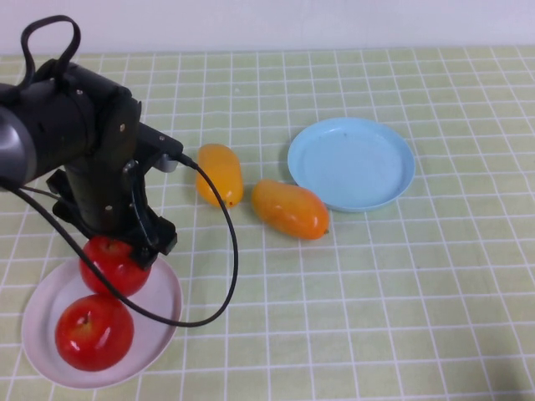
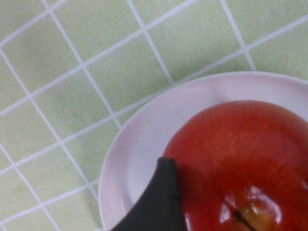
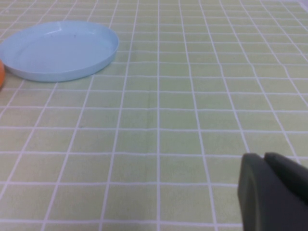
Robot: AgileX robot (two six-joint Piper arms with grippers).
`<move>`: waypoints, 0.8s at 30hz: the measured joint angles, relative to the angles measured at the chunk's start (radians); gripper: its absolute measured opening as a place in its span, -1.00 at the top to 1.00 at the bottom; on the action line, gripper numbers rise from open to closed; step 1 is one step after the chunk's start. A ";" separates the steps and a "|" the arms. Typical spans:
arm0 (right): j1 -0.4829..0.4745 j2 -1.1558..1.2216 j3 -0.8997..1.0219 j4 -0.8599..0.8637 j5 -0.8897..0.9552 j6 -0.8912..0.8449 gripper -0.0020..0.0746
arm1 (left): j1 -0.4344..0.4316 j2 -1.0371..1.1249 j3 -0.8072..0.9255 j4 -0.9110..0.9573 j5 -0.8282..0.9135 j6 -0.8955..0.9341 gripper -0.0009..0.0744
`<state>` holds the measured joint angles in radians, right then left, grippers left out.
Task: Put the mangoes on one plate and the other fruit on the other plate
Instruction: Put one type of fruit in the left plate
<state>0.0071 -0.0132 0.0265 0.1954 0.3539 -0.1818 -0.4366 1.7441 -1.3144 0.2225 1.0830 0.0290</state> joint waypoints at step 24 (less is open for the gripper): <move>0.000 0.000 0.000 0.000 0.000 0.000 0.99 | 0.000 -0.276 0.006 0.008 0.141 -0.080 -0.57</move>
<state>0.0071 -0.0132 0.0265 0.1954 0.3539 -0.1818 -0.4366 1.4685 -1.3080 0.2303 1.2240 -0.0515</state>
